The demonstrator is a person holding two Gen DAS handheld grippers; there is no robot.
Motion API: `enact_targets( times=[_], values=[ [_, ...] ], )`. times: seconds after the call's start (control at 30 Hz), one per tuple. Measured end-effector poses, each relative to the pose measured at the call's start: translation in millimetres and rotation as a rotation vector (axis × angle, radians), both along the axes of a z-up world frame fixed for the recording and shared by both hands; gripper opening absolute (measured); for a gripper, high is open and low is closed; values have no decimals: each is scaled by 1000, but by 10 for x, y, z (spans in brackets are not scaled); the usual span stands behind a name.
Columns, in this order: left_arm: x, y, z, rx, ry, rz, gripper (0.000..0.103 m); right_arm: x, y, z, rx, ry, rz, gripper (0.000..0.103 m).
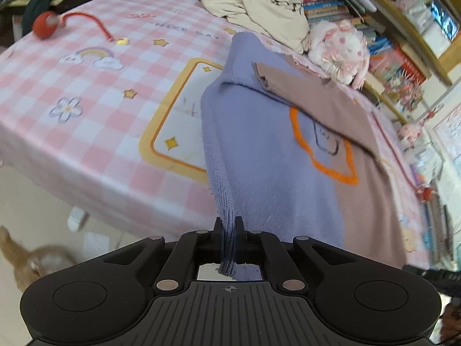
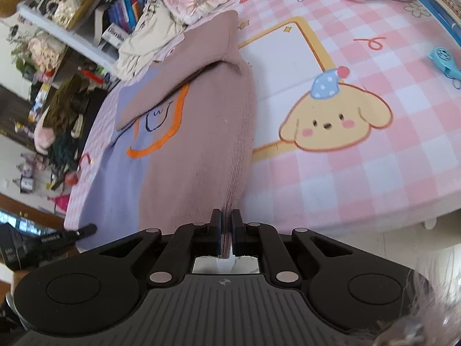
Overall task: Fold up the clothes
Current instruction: 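Lift the sweater hem with both grippers and fold it up toward the collar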
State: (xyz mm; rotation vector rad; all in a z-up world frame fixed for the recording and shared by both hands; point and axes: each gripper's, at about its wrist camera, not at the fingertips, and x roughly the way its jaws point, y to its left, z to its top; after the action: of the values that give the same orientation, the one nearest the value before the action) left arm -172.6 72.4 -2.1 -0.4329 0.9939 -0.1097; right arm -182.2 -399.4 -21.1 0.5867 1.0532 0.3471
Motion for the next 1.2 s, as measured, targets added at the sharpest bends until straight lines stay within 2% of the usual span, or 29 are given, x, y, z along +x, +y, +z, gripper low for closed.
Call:
enact_targets(
  times=[0.2,0.43,0.5,0.53,0.6,0.7,0.73,0.77,0.8,0.93,1.1,1.2],
  values=[
    [-171,125,49,-113,-6,64,4,-176,-110,99,21,-4,43,3],
    [-50,210,173,-309,-117,136,4,-56,-276,269,232,-65,-76,2],
    [60,178,259,-289,-136,108,4,30,-313,336,256,-91,-97,2],
    [119,147,293,-259,-137,79,4,69,-310,367,236,-102,-90,2],
    [191,107,304,-226,-122,45,4,135,-246,387,143,-85,-48,4],
    [192,84,265,-220,-115,39,4,147,-88,306,-2,-41,40,9],
    [192,76,252,-218,-113,37,4,134,-51,253,-20,-25,58,13],
    [189,78,225,-221,-107,40,4,119,-17,193,-28,-6,67,27],
    [185,95,198,-222,-98,42,4,105,16,134,-36,14,75,33],
    [133,163,166,-197,-72,41,4,22,109,-33,-30,95,84,38],
    [65,219,105,-172,-53,51,4,49,33,-197,49,172,2,41],
    [46,257,29,-178,-33,80,4,66,-16,-294,103,215,-47,38]
  ],
)
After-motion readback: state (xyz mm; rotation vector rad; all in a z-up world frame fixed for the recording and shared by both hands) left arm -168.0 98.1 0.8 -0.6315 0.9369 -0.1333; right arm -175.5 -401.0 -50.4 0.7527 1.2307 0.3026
